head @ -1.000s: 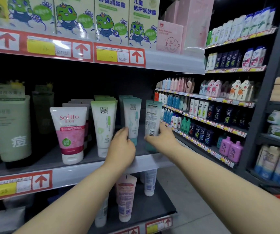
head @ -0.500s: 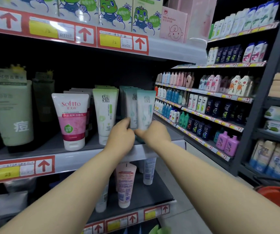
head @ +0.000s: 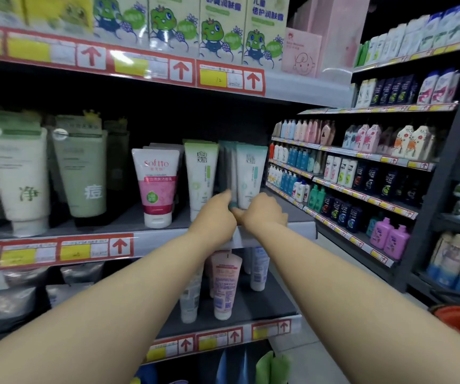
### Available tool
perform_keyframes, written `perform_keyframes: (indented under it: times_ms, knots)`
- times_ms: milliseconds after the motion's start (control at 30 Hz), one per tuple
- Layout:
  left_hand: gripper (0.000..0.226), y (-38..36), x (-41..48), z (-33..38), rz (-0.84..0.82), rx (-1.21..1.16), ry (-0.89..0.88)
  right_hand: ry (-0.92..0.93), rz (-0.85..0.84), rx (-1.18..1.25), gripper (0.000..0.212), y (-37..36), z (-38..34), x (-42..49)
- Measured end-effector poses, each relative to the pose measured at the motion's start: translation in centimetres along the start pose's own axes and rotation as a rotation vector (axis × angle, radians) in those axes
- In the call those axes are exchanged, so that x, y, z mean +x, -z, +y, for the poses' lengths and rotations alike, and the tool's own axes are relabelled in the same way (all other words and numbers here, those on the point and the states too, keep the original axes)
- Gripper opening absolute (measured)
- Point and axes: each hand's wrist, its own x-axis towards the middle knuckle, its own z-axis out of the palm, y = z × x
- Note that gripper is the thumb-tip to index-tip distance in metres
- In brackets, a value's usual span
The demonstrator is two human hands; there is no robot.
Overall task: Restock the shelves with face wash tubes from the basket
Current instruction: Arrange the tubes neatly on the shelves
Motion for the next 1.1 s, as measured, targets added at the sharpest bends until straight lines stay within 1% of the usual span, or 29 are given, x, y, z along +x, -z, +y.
perform_keyframes:
  times_ms: [33,100,267,400,500,533,633,667,733,800,867,900,967,1033,1100]
  knots:
    - [0.054,0.5,-0.6,-0.2,-0.001,0.034,0.005,0.001,0.009,0.014,0.068,0.2,-0.1,-0.4]
    - [0.06,1.4,-1.7,-0.6,-0.003,0.07,0.016,0.014,0.027,0.045,0.065,0.7,-0.4,-1.1]
    - [0.059,3.5,-5.3,-1.4,-0.021,0.043,0.053,-0.039,-0.033,0.175,0.055,1.9,-0.8,-1.8]
    - [0.054,4.8,-6.0,-2.8,-0.004,0.046,0.057,-0.064,-0.049,0.135,0.045,1.5,-0.5,-1.5]
    - [0.053,5.3,-5.8,-3.6,0.004,0.093,0.05,-0.036,-0.057,0.119,0.04,1.3,-0.3,-1.3]
    - [0.05,5.2,-5.6,-3.7,0.011,0.108,0.056,-0.024,-0.07,0.122,0.04,1.3,-0.2,-1.3]
    - [0.031,4.5,-5.0,-3.0,0.034,0.134,0.059,0.011,-0.101,0.127,0.037,1.4,0.0,-1.3]
    - [0.033,4.2,-4.7,-2.8,0.027,0.142,0.046,0.025,-0.107,0.128,0.036,1.4,0.0,-1.4]
    - [0.044,3.7,-4.6,-2.3,-0.006,0.164,0.02,0.045,-0.106,0.132,0.031,1.4,0.2,-1.6]
    - [0.048,3.6,-4.8,-1.9,-0.016,0.192,0.012,0.046,-0.066,0.156,0.036,1.4,0.1,-2.5]
    - [0.049,4.0,-5.3,-1.7,-0.004,0.205,0.006,0.058,0.061,0.142,0.05,1.3,-0.1,-4.1]
    - [0.051,4.4,-5.6,-1.6,-0.002,0.217,0.001,0.101,0.13,0.097,0.055,1.3,-0.4,-5.2]
    - [0.053,5.6,-6.6,-1.6,0.0,0.264,-0.011,0.266,0.212,-0.013,0.059,1.3,-1.2,-7.7]
    - [0.052,7.2,-7.9,-1.9,0.012,0.328,-0.04,0.464,0.176,-0.067,0.064,1.1,-2.3,-9.8]
    - [0.053,8.9,-9.4,-2.5,0.024,0.405,-0.047,0.629,0.061,-0.119,0.068,0.6,-3.7,-11.7]
